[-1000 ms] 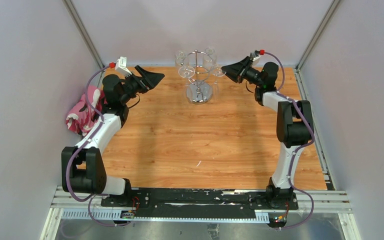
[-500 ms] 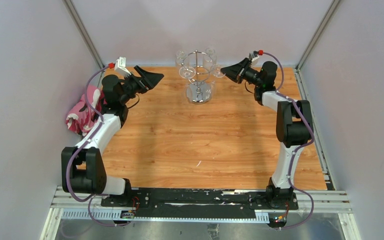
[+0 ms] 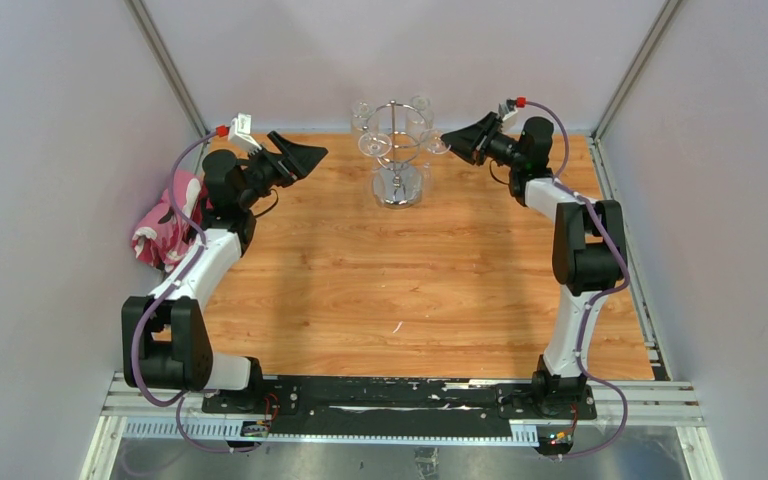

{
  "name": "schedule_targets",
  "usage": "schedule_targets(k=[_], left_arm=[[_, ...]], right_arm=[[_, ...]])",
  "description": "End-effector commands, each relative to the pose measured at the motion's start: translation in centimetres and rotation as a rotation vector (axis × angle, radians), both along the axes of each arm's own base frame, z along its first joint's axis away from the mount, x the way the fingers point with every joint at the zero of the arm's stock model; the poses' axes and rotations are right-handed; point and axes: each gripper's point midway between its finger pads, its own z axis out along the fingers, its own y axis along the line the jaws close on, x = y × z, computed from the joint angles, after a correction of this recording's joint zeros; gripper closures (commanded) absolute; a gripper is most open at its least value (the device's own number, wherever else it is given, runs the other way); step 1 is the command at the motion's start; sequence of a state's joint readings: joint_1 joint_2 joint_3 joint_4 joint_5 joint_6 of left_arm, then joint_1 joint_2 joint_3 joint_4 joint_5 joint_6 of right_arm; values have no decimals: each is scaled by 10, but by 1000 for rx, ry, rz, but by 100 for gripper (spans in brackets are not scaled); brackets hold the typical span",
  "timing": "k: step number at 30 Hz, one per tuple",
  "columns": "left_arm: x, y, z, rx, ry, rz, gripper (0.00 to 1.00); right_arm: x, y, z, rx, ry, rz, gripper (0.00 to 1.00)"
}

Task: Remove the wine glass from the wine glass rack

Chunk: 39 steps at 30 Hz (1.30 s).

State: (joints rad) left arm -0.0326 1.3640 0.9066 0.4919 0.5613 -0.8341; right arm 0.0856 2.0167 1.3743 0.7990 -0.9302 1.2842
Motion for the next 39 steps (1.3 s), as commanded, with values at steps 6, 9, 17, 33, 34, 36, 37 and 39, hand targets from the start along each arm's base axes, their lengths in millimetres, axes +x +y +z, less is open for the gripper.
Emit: schedule_targets(k=[6, 9, 17, 33, 34, 36, 37, 39], left_arm=[[-8, 1, 6, 10, -33, -16, 12], [-8, 1, 5, 10, -32, -18, 12], [-8, 0, 3, 8, -25, -21, 12], [-8, 0, 2, 6, -19, -21, 12], [-8, 0, 2, 6, -20, -21, 12], [-7, 0, 1, 6, -18, -22, 12], [-7, 0, 2, 5, -18, -23, 12], [-7, 0, 1, 4, -16, -26, 12]], right_arm=[[-4, 5, 29, -34, -73, -1, 68], [-5, 5, 33, -40, -81, -3, 68], [-8, 3, 42, -46, -97, -5, 85], [-28, 0, 49, -74, -45, -12, 100], [-30, 0, 50, -94, -42, -16, 100], [-36, -3, 56, -131, -55, -30, 100], [-39, -3, 58, -146, -53, -31, 100], [-43, -4, 58, -177, -34, -30, 100]])
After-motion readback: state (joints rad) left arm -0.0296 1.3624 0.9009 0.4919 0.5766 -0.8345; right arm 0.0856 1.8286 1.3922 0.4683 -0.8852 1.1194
